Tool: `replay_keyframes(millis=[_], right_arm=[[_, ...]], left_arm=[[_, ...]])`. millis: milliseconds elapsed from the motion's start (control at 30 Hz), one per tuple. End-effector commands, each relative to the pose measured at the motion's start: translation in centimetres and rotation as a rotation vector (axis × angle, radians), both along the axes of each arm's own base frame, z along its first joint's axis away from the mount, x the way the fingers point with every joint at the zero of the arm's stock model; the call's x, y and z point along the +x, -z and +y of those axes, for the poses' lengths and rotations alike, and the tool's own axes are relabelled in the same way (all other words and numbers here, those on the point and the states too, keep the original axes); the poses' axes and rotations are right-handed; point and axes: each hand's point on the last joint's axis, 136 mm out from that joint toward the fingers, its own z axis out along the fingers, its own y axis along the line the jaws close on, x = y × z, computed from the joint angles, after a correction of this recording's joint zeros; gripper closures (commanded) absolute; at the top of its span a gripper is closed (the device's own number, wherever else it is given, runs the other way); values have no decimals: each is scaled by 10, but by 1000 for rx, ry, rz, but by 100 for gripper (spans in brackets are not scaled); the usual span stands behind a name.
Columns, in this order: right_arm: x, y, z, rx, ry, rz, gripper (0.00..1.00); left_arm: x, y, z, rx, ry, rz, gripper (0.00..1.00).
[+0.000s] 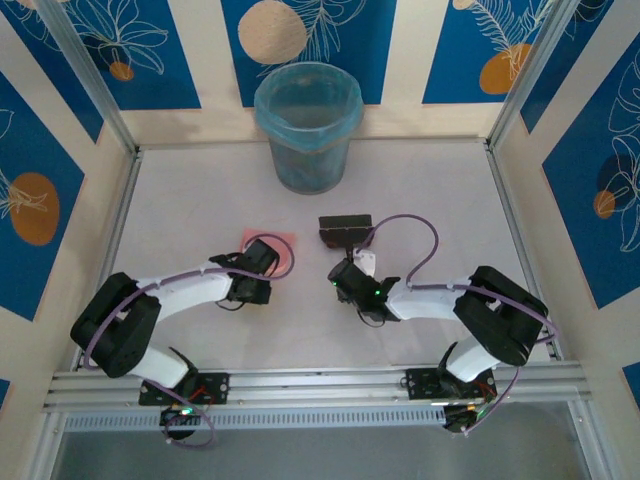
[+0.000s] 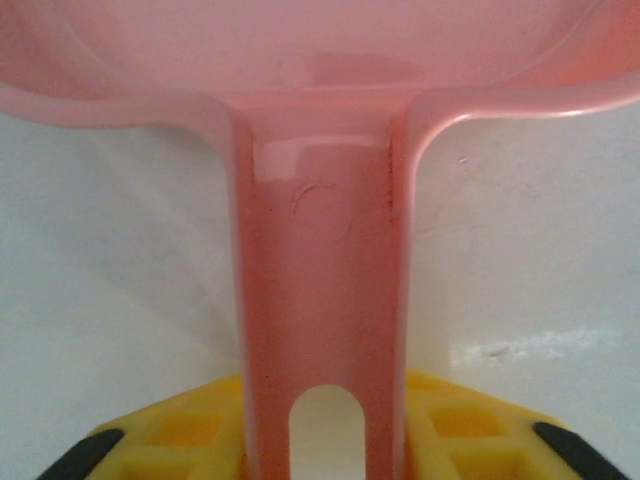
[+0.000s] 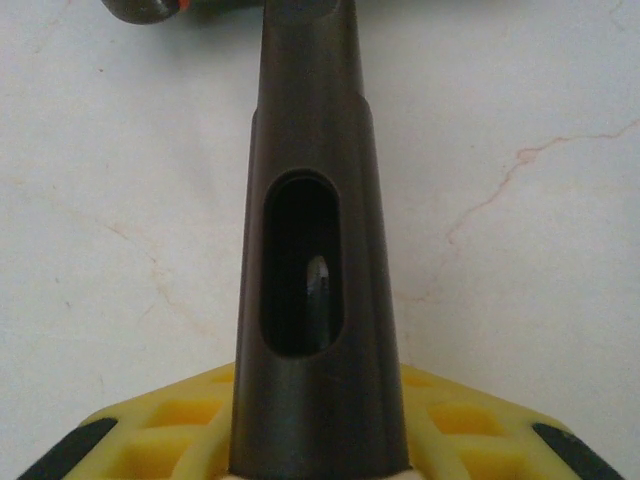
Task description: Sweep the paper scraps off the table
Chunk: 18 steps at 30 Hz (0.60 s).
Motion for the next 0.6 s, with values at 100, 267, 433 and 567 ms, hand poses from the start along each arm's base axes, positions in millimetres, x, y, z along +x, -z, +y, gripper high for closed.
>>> replay_keyframes(millis=[100, 267, 433, 567], right_arm=[[-2, 2, 10, 48, 4, 9, 88], [-2, 1, 8, 44, 25, 13, 83], [-3, 1, 9, 53, 28, 20, 77], [-6, -6, 9, 76, 25, -10, 63]], left_arm=[[-3, 4, -9, -64, 25, 22, 47], [-2, -7, -12, -106, 33, -25, 25], [1, -42, -13, -208, 45, -183, 5], [0, -79, -10, -324, 50, -356, 0]])
